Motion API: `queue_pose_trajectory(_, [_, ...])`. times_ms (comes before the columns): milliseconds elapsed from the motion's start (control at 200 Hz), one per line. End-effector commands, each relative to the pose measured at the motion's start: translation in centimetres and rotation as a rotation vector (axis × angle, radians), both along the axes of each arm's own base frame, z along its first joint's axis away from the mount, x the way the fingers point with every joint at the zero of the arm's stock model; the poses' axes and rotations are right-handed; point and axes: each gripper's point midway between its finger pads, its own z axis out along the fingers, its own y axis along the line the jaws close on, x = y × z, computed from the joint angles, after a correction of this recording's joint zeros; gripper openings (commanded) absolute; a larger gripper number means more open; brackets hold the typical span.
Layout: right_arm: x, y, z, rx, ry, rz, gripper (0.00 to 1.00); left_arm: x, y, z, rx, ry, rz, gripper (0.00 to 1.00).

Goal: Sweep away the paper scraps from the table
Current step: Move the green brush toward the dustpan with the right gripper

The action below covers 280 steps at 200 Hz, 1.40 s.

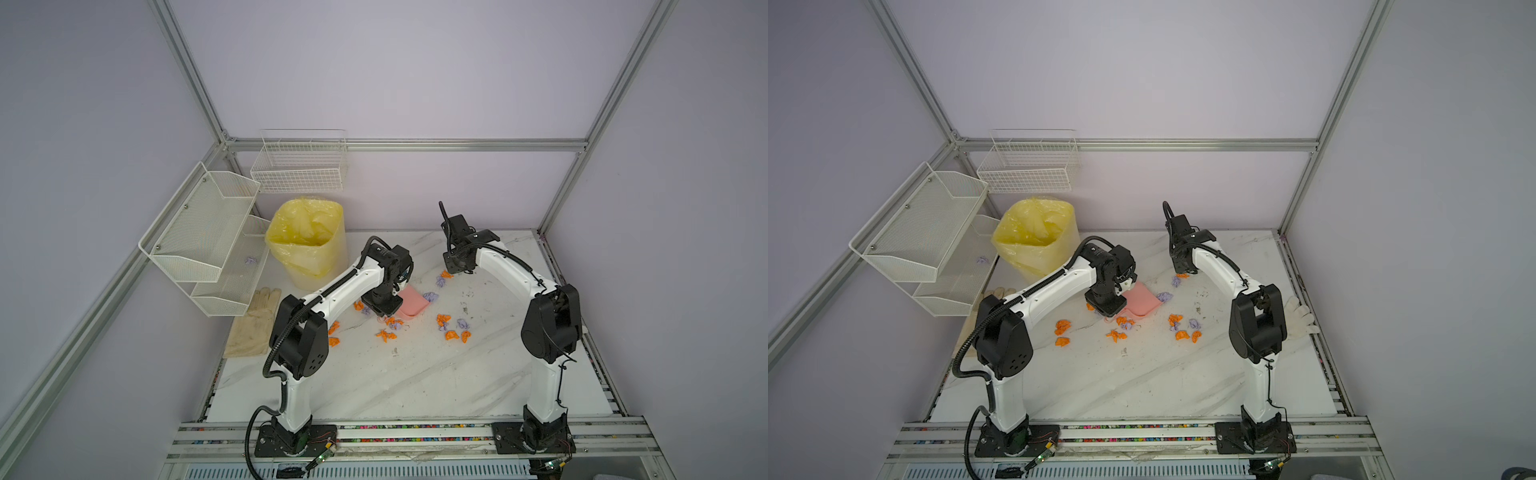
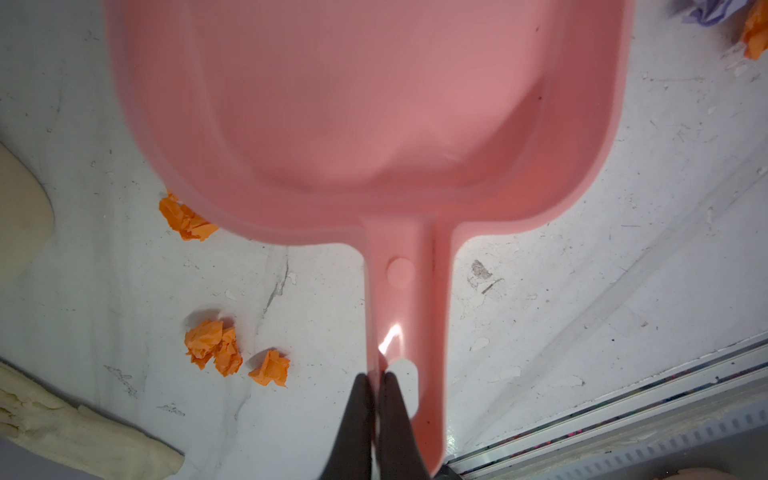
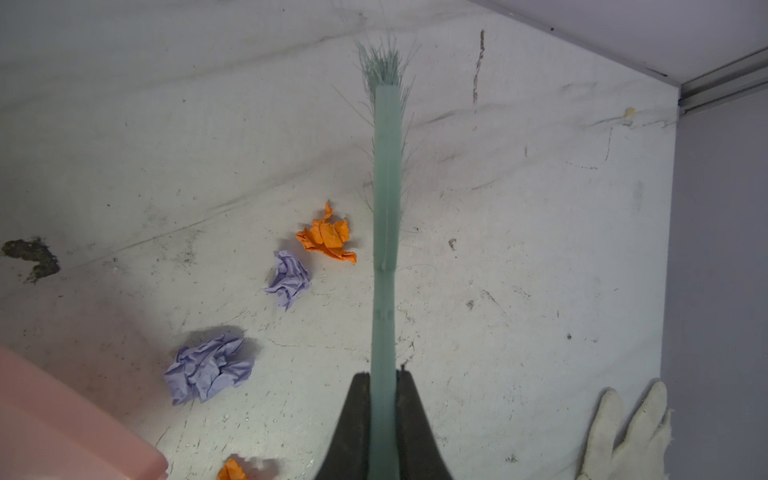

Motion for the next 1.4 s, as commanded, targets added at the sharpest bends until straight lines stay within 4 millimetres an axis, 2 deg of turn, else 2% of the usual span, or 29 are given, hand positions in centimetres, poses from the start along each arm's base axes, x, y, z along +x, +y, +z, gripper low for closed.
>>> queue_pose_trajectory(0, [-0.5, 0.2, 0.8, -0.027, -0.02, 0.018, 0.0, 0.0, -0.1, 0.2, -0.007, 0.014, 0.014, 0.0])
queue_pose_trajectory(180, [-0.6, 0.3, 1.4, -0.02, -0.034, 0.02, 0.0, -0.2, 0.1, 0.5, -0.007, 0.01, -0.004, 0.0])
queue_pose_trajectory(290, [-0.7, 0.2, 1.6, -0.035, -0.04, 0.026, 0.0, -0.3, 0.0, -0.1, -0.007, 0.026, -0.003, 0.0])
queue_pose_trajectory(425, [-1.0, 0.3, 1.3, -0.092, -0.037, 0.056, 0.0, -0.3, -1.1, -1.1, -0.028, 0.069, -0.014, 0.0])
queue_pose_trajectory(745, [-3.0, 3.6, -0.2, -0.098, 0.018, 0.198, 0.0, 0.8, -1.7, -1.7, -0.017, 0.06, -0.016, 0.0])
queue_pose_trajectory(890, [-4.4, 5.3, -0.6, -0.059, 0.052, 0.261, 0.0, 1.1, -1.8, -1.9, -0.018, 0.056, -0.013, 0.0])
queue_pose_trajectory(1100, [-6.7, 7.3, 0.4, -0.004, 0.066, 0.321, 0.0, 1.4, -1.8, -2.0, -0.014, 0.049, -0.013, 0.0])
queue_pose_trajectory(1395, [-11.7, 11.0, 1.0, 0.214, 0.131, 0.413, 0.0, 1.8, -2.1, -2.2, -0.013, 0.044, -0.016, 0.0])
